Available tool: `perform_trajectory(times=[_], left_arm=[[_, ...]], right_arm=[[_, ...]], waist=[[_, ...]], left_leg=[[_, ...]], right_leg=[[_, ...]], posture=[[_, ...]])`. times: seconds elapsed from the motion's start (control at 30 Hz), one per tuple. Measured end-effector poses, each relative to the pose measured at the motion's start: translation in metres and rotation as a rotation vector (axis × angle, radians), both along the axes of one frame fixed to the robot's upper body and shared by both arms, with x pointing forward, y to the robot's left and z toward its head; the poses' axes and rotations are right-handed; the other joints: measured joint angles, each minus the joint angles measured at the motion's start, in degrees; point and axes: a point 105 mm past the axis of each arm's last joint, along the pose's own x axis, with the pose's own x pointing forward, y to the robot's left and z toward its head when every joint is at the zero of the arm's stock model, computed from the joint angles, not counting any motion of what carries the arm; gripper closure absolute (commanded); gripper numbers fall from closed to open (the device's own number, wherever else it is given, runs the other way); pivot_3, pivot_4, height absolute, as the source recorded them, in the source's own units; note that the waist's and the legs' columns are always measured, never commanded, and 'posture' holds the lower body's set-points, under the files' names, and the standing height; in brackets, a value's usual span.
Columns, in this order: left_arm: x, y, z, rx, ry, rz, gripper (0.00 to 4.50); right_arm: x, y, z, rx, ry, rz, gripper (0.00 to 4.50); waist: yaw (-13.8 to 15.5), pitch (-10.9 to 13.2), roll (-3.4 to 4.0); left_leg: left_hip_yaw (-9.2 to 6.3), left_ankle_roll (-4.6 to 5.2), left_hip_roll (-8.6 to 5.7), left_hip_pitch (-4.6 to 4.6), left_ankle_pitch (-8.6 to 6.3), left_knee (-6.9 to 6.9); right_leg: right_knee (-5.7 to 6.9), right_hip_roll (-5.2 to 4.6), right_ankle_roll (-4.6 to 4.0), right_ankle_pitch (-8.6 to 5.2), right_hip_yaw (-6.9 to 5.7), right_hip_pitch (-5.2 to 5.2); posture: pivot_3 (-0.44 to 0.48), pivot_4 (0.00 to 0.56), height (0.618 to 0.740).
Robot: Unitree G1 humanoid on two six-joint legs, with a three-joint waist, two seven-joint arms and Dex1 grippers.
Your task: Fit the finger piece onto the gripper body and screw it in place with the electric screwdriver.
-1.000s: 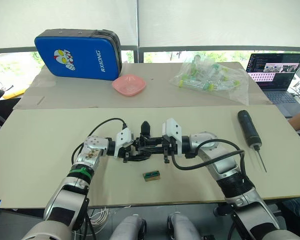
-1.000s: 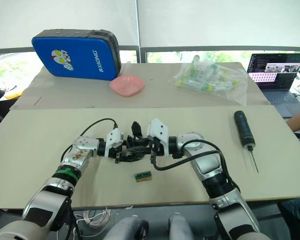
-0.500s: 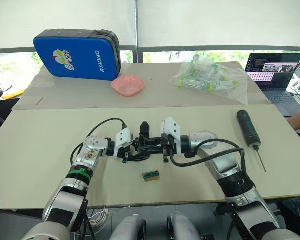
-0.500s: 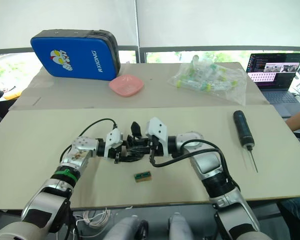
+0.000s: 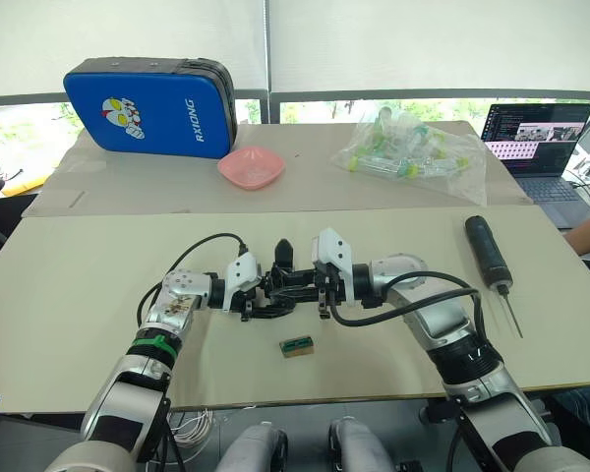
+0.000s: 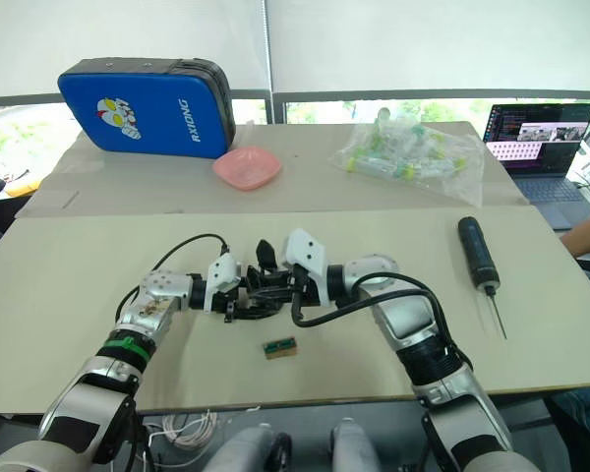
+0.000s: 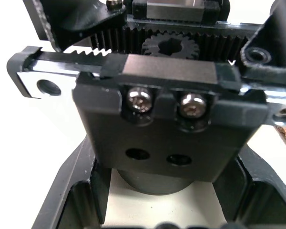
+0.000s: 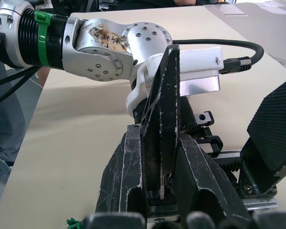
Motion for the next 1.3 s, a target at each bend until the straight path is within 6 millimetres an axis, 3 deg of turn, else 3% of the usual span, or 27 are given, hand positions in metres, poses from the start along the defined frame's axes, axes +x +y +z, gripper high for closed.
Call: perform_trajectory(times=[0.17, 0.2, 0.5, 0.53, 0.77, 0.9, 0.93, 1.13, 1.3], left_arm=[[-0.001, 0.000, 0.000, -0.002, 0.000, 0.004, 2.17], [-0.001, 0.000, 0.000, -0.003, -0.001, 0.004, 2.17], [-0.001, 0.000, 0.000, -0.009, 0.003, 0.012, 2.17], [-0.001, 0.000, 0.000, -0.009, 0.003, 0.013, 2.17], [-0.001, 0.001, 0.000, -0.012, 0.005, 0.015, 2.17], [0.000, 0.002, -0.001, -0.039, 0.025, 0.041, 0.24], [0.001, 0.002, 0.000, -0.042, 0.015, 0.046, 0.05], [-0.001, 0.008, -0.001, -0.019, -0.006, 0.034, 0.05], [-0.008, 0.039, 0.000, 0.011, -0.002, 0.077, 0.05]], right_arm=[[-0.002, 0.000, 0.001, 0.002, -0.001, 0.015, 4.11], [-0.002, 0.000, 0.001, 0.002, -0.011, 0.018, 3.31], [-0.010, 0.004, 0.012, 0.026, -0.080, 0.068, 0.23], [-0.011, 0.004, 0.013, 0.028, -0.086, 0.073, 0.06], [-0.014, 0.001, 0.025, 0.063, -0.113, 0.088, 0.06], [-0.017, -0.003, 0.036, 0.119, -0.139, 0.101, 0.00], [-0.019, -0.004, 0.038, 0.137, -0.142, 0.111, 0.00], [-0.037, -0.012, 0.055, 0.208, -0.174, 0.201, 0.00], [-0.049, -0.033, 0.076, 0.249, -0.240, 0.187, 0.00]], waist=[[0.0, 0.0, 0.00], [0.0, 0.0, 0.00], [0.0, 0.0, 0.00], [0.0, 0.0, 0.00], [0.0, 0.0, 0.00], [0.1, 0.0, -0.01], [0.1, 0.0, -0.01], [-0.1, 0.0, -0.01], [-0.2, 0.0, 0.00]], left_leg=[[0.00, 0.00, 0.00, 0.00, 0.00, -0.07], [0.00, 0.00, 0.00, -0.01, 0.00, -0.08], [0.00, 0.00, 0.00, -0.03, 0.00, -0.12], [0.00, 0.00, 0.00, -0.03, 0.00, -0.12], [0.00, 0.00, 0.00, -0.03, 0.00, -0.12], [-0.01, 0.00, 0.00, -0.04, 0.00, -0.16], [-0.01, 0.00, 0.00, -0.04, 0.00, -0.15], [-0.01, 0.00, 0.00, -0.06, 0.00, -0.23], [-0.02, -0.01, 0.05, -0.04, 0.00, -0.52]], right_leg=[[-0.04, 0.00, 0.00, 0.00, 0.00, -0.02], [-0.06, 0.00, 0.00, 0.00, -0.01, -0.02], [-0.10, 0.00, 0.00, 0.00, -0.01, -0.04], [-0.11, 0.00, 0.00, 0.00, -0.01, -0.03], [-0.13, -0.01, 0.00, 0.00, -0.01, -0.03], [-0.18, 0.00, 0.00, 0.00, -0.02, -0.04], [-0.19, 0.00, 0.00, 0.00, -0.01, -0.03], [-0.33, 0.00, 0.00, 0.00, 0.01, -0.03], [-0.48, 0.00, -0.02, 0.01, 0.05, -0.07]], posture=[[0.000, 0.150, 0.740], [0.000, 0.150, 0.740], [0.000, 0.150, 0.740], [0.000, 0.150, 0.740], [0.000, 0.150, 0.740], [0.000, 0.150, 0.740], [0.000, 0.150, 0.740], [0.000, 0.150, 0.740], [0.000, 0.150, 0.740]])
